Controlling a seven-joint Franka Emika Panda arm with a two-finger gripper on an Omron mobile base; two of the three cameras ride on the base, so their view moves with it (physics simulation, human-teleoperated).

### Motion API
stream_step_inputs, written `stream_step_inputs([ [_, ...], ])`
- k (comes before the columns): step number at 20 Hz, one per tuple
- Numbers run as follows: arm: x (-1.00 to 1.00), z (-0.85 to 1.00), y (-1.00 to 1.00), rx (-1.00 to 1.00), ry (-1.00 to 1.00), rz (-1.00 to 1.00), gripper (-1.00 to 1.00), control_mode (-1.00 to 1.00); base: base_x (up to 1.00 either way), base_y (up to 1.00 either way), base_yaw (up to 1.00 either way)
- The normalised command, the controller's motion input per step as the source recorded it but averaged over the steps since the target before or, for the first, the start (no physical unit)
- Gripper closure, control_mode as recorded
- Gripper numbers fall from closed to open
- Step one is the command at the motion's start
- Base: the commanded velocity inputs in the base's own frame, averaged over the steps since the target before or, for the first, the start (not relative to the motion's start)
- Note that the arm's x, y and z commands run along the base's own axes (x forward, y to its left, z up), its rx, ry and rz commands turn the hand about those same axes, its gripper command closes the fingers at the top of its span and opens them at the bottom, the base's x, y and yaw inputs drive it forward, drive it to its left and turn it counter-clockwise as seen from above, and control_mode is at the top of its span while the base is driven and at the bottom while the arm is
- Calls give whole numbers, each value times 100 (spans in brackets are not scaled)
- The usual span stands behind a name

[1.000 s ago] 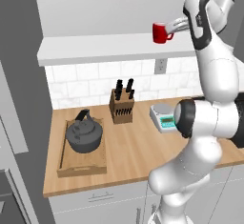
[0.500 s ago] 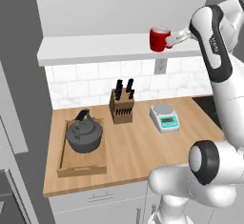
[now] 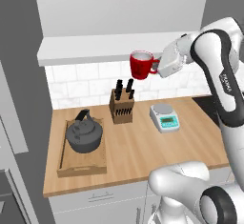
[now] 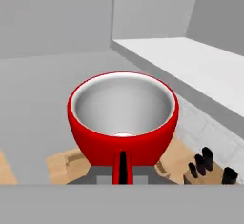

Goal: Pick the kettle from the counter and place it on the tray. Then pick the mug from the cabinet and place it on the tray. Then close the cabinet doors.

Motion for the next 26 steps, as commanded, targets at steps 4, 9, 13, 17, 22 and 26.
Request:
stream_step_inputs([
  [4,-100,-75,100,-4,-4,42,100,-100,0,0,0],
  [9,-64,-90,100,-1,0,38,100,-100,0,0,0],
  [13,3,-97,87,0,0,19,100,-100,0,0,0],
  [17,62,-71,36,5,19,8,100,-100,0,0,0],
  [22,64,-74,11,1,19,0,100,-100,0,0,0],
  [26,52,-86,33,-1,20,0,100,-100,0,0,0],
])
